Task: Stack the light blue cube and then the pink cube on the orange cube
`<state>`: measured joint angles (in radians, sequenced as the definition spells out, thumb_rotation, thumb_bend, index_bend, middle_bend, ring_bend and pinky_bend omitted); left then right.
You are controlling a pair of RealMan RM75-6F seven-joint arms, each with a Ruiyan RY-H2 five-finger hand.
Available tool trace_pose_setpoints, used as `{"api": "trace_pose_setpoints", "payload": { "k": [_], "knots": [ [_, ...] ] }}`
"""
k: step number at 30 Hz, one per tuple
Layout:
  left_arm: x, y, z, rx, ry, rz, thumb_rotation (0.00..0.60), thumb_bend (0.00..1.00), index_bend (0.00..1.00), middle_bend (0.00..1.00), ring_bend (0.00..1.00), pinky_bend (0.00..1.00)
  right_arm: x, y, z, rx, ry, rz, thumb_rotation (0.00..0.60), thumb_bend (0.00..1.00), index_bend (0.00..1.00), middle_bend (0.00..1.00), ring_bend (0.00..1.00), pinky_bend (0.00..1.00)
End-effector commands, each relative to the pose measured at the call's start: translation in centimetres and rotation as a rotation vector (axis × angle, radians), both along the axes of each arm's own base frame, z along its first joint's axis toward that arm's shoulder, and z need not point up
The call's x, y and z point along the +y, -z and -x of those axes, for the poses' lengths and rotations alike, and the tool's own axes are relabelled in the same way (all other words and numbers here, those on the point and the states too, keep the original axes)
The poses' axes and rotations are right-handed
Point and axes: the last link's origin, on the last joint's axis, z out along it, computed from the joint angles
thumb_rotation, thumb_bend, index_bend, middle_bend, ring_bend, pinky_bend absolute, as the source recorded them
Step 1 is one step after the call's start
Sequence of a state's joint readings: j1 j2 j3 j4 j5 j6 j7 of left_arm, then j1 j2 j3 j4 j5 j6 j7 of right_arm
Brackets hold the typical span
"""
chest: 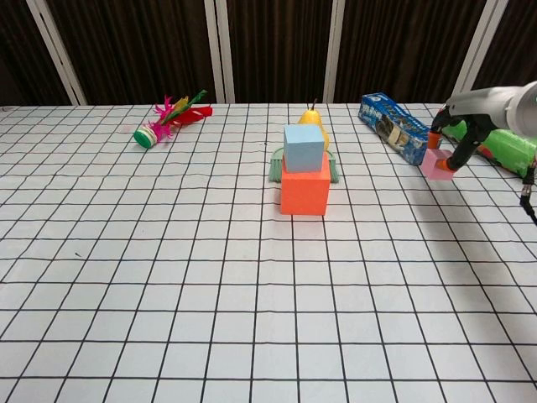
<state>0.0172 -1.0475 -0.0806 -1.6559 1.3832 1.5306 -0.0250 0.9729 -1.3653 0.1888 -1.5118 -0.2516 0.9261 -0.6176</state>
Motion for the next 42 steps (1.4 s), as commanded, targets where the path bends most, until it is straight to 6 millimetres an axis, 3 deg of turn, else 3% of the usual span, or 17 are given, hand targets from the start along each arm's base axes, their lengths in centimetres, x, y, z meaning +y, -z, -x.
{"api": "trace_pose_setpoints", "payload": {
  "k": [1, 9, 19, 32, 42],
  "knots": [
    [0.0, -0.1, 0.0, -0.004, 0.003, 0.002, 0.600, 0.16, 0.16, 0.00, 0.00, 0.00, -0.3, -1.6, -2.3, 0.013, -0.046, 0.040, 0.600, 0.50, 0.49, 0.06, 0.02, 0.09],
    [-0.1, -0.2, 0.1, -0.019, 0.010, 0.006, 0.600, 0.16, 0.16, 0.00, 0.00, 0.00, -0.2, -3.8, -6.7, 0.056, -0.083, 0.101, 0.600, 0.50, 0.49, 0.06, 0.02, 0.09],
    [-0.3, -0.8, 0.4, -0.038, 0.015, 0.004, 0.600, 0.16, 0.16, 0.00, 0.00, 0.00, 0.6, -3.2, -11.1, 0.095, -0.054, 0.116, 0.600, 0.50, 0.49, 0.06, 0.02, 0.09],
    [-0.6, -1.2, 0.5, -0.055, 0.032, 0.004, 0.600, 0.16, 0.16, 0.00, 0.00, 0.00, 1.5, -0.9, -14.5, 0.044, -0.062, 0.075, 0.600, 0.50, 0.49, 0.06, 0.03, 0.09],
    [-0.7, -1.4, 0.5, -0.060, 0.035, -0.001, 0.600, 0.16, 0.16, 0.00, 0.00, 0.00, 1.0, 0.4, -15.7, 0.039, -0.068, 0.065, 0.600, 0.50, 0.49, 0.06, 0.03, 0.09]
  ]
}}
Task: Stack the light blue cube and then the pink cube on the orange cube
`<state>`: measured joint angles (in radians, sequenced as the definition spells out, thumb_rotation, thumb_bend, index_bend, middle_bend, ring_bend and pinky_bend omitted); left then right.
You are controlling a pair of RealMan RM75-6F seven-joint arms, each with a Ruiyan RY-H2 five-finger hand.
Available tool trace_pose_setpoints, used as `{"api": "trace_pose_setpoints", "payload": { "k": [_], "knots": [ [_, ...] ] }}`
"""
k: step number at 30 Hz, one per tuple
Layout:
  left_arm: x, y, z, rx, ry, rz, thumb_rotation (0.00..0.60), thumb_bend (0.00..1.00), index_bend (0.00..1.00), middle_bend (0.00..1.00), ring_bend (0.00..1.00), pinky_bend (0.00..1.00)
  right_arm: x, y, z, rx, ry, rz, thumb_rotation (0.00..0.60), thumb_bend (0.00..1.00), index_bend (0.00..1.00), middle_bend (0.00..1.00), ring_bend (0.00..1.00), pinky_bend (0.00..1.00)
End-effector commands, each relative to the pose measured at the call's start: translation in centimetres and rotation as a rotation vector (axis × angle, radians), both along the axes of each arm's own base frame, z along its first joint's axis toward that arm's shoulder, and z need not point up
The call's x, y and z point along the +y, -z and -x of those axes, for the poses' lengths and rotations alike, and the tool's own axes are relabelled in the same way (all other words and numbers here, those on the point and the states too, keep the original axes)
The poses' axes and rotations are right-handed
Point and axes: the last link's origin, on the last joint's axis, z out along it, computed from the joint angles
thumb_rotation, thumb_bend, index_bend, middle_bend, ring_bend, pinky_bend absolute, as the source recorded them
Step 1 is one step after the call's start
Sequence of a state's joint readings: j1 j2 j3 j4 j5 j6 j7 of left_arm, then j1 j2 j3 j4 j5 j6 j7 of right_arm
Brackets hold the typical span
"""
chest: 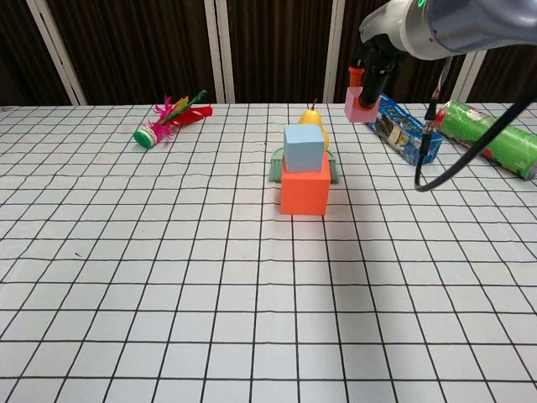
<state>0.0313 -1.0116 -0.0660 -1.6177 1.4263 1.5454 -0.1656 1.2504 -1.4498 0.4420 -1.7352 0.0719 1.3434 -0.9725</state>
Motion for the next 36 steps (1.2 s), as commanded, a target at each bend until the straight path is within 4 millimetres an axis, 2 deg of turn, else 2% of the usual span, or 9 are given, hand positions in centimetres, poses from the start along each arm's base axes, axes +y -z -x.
{"api": "trace_pose_setpoints", "payload": {
  "k": [1, 20, 36],
  "knots": [
    [0.0, 0.0, 0.1, -0.001, -0.001, 0.000, 0.600, 0.16, 0.16, 0.00, 0.00, 0.00, -0.1, 0.3, -0.5, -0.001, -0.005, -0.002, 0.600, 0.50, 0.49, 0.06, 0.03, 0.09],
    [0.2, -0.4, 0.3, -0.015, 0.002, 0.001, 0.600, 0.16, 0.16, 0.00, 0.00, 0.00, 0.3, 1.8, -3.2, 0.002, -0.024, -0.012, 0.600, 0.50, 0.49, 0.06, 0.04, 0.09],
    [0.3, -0.6, 0.5, -0.034, 0.010, 0.011, 0.600, 0.16, 0.16, 0.00, 0.00, 0.00, 0.5, 4.4, -5.1, -0.004, -0.044, -0.045, 0.600, 0.50, 0.49, 0.06, 0.04, 0.09]
  ]
}}
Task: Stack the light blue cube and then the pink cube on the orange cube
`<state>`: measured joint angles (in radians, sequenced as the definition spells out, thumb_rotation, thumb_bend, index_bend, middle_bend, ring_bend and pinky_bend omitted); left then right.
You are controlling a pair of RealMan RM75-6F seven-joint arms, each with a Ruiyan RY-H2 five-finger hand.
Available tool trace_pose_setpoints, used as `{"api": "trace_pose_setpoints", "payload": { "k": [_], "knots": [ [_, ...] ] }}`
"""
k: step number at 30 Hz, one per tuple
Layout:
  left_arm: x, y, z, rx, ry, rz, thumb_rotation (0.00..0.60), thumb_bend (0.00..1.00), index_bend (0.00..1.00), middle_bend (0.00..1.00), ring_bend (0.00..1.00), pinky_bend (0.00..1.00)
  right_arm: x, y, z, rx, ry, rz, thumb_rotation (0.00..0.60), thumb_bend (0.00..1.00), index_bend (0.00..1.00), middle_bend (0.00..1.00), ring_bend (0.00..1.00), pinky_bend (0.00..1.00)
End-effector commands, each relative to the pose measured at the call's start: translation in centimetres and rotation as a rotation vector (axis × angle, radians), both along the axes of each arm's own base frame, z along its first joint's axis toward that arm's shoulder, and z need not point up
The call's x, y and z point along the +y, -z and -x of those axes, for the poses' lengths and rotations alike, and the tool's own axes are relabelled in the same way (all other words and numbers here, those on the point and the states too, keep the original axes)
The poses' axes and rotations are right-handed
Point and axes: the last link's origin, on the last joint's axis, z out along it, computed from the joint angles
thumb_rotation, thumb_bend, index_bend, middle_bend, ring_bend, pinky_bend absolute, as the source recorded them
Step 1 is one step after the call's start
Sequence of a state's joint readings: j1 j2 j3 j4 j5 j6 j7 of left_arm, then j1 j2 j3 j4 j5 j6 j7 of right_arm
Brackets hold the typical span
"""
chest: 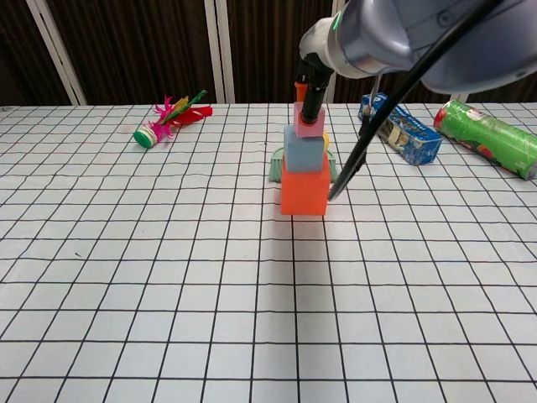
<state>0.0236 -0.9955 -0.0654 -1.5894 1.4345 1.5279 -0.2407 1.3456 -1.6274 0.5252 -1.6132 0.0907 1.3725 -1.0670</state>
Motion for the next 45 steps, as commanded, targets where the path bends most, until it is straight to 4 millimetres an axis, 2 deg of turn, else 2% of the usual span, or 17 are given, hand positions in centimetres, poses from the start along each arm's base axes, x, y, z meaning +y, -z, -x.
{"api": "trace_pose_setpoints", "payload": {
  "k": [1, 19, 45],
  "knots": [
    [0.1, -0.1, 0.1, -0.003, -0.003, 0.001, 0.600, 0.16, 0.16, 0.00, 0.00, 0.00, -0.1, 0.2, -0.6, -0.001, -0.008, 0.003, 0.600, 0.50, 0.49, 0.06, 0.04, 0.09],
    [0.2, -0.3, 0.4, -0.010, -0.012, -0.001, 0.600, 0.16, 0.16, 0.00, 0.00, 0.00, -0.6, 1.3, -1.0, -0.007, -0.002, -0.001, 0.600, 0.50, 0.50, 0.06, 0.04, 0.09],
    [0.3, -0.1, 0.4, 0.000, -0.018, 0.002, 0.600, 0.16, 0.16, 0.00, 0.00, 0.00, -1.0, -0.1, 0.2, -0.006, 0.016, 0.023, 0.600, 0.50, 0.51, 0.06, 0.04, 0.09]
  ]
}}
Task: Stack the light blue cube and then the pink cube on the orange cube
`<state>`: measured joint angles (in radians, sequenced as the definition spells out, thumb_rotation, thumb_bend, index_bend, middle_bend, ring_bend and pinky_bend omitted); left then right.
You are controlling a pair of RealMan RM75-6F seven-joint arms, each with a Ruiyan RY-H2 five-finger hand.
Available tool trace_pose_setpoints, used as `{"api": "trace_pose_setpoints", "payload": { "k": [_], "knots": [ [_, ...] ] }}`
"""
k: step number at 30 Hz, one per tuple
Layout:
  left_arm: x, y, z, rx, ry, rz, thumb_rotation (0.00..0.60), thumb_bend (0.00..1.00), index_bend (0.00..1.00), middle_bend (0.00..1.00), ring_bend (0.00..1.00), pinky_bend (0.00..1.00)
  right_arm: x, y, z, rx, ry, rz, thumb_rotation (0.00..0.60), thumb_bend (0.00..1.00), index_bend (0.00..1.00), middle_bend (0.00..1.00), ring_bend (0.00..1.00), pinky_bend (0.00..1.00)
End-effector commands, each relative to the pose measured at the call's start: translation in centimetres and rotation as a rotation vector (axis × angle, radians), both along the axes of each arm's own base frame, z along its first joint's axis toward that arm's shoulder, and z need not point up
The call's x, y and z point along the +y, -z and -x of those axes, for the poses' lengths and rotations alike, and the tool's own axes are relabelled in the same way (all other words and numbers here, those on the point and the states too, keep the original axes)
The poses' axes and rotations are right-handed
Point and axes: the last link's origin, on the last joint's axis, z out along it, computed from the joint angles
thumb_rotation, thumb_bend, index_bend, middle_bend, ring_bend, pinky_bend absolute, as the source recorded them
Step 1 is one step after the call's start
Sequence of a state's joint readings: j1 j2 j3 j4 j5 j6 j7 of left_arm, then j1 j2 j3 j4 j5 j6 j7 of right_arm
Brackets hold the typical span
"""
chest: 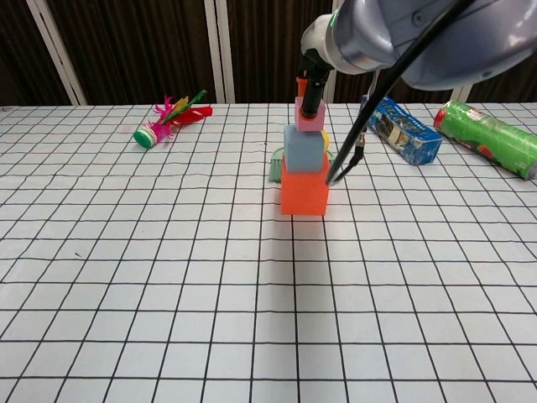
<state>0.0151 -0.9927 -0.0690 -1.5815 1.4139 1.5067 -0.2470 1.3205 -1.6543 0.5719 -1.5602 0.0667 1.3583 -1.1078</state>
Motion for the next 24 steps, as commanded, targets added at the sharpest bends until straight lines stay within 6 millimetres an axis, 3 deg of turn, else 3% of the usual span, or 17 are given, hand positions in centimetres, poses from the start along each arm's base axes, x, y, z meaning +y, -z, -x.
{"api": "trace_pose_setpoints", "payload": {
  "k": [1, 24],
  "knots": [
    [-0.02, 0.00, -0.01, 0.001, -0.001, -0.001, 0.600, 0.16, 0.16, 0.00, 0.00, 0.00, -0.03, -0.16, 0.00, -0.002, -0.002, 0.001, 0.600, 0.50, 0.50, 0.06, 0.04, 0.09],
    [-0.09, 0.02, -0.11, 0.003, 0.000, -0.002, 0.600, 0.16, 0.16, 0.00, 0.00, 0.00, 0.46, -0.50, 0.45, -0.013, 0.004, -0.006, 0.600, 0.50, 0.51, 0.06, 0.04, 0.09]
  ]
}}
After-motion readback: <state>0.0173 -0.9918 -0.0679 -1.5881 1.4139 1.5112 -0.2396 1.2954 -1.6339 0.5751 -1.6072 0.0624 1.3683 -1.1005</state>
